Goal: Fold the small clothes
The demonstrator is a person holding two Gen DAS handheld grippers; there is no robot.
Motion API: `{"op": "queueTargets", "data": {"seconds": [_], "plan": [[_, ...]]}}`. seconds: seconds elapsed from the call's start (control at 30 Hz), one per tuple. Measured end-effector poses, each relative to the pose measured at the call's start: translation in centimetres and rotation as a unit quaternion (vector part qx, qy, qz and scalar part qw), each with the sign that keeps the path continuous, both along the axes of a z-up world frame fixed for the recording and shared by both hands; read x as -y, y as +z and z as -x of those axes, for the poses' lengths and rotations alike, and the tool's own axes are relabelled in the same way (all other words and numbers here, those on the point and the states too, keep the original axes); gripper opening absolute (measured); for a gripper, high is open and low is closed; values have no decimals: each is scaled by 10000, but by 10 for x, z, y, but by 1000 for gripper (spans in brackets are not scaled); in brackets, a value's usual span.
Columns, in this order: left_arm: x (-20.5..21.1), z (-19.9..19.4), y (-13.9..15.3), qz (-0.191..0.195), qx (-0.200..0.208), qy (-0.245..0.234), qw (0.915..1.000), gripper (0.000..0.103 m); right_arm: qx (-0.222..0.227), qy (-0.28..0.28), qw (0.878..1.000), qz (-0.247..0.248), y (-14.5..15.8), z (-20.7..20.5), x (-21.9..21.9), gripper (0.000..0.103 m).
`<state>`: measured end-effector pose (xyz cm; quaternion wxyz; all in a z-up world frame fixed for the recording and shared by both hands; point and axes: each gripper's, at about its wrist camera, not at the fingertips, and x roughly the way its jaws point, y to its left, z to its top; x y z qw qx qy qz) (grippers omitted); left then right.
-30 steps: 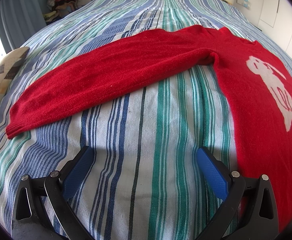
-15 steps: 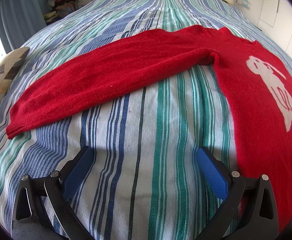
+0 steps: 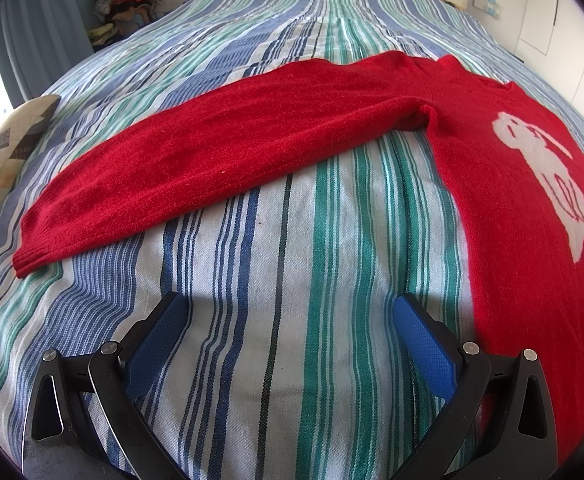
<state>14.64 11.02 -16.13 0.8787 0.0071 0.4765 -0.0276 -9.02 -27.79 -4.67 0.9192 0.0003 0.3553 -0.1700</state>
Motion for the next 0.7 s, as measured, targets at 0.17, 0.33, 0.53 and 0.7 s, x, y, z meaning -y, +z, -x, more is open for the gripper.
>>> {"op": "queueTargets", "data": {"seconds": [0.17,0.33,0.53,0.7], "plan": [[1,2,-1,-2,6,2,10000,103,-3,-1,10000,-2,0,0,0,94],[1,1,-1,0,6,-2,10000,103,-3,-1,10000,-1,0,0,0,94],[1,2,-1,4,7,-5,10000,103,1,-2,10000,-1,0,1,-1,94],[1,1,-1,5,9,-7,10000,103,3,-2,10000,0,0,0,-1,94]]}}
